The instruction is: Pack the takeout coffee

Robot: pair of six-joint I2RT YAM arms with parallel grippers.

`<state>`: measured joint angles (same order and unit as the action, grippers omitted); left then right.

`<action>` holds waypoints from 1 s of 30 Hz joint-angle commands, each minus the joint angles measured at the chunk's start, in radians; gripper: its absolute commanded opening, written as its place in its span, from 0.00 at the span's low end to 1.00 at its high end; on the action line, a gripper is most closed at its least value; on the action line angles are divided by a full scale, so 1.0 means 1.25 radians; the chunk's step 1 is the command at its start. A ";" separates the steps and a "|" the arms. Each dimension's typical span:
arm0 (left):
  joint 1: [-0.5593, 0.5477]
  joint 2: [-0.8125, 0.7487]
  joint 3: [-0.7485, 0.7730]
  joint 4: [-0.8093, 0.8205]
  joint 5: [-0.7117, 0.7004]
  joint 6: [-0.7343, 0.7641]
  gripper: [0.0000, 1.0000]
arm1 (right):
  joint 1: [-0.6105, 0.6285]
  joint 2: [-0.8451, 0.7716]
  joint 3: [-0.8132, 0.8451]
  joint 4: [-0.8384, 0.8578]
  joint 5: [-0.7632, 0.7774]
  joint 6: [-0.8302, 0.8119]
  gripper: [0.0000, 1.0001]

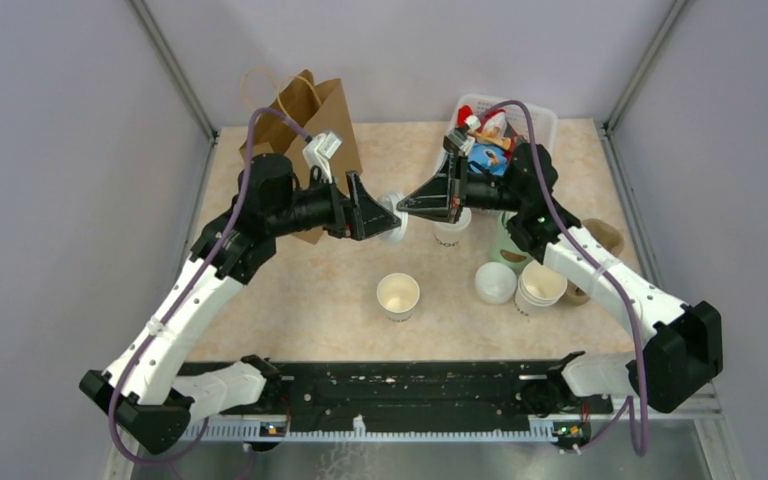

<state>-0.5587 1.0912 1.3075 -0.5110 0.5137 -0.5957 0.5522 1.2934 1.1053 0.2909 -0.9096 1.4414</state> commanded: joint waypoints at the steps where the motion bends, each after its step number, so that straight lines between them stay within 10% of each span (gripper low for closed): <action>1: 0.003 -0.011 0.042 -0.008 -0.033 0.035 0.94 | -0.007 -0.019 -0.005 0.028 0.003 0.003 0.00; 30: 0.004 0.015 0.014 0.069 0.051 0.011 0.82 | -0.006 -0.028 -0.017 0.040 -0.009 0.011 0.00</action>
<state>-0.5575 1.1172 1.3350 -0.4751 0.5522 -0.5777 0.5514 1.2915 1.0863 0.2928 -0.9146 1.4445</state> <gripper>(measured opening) 0.830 0.010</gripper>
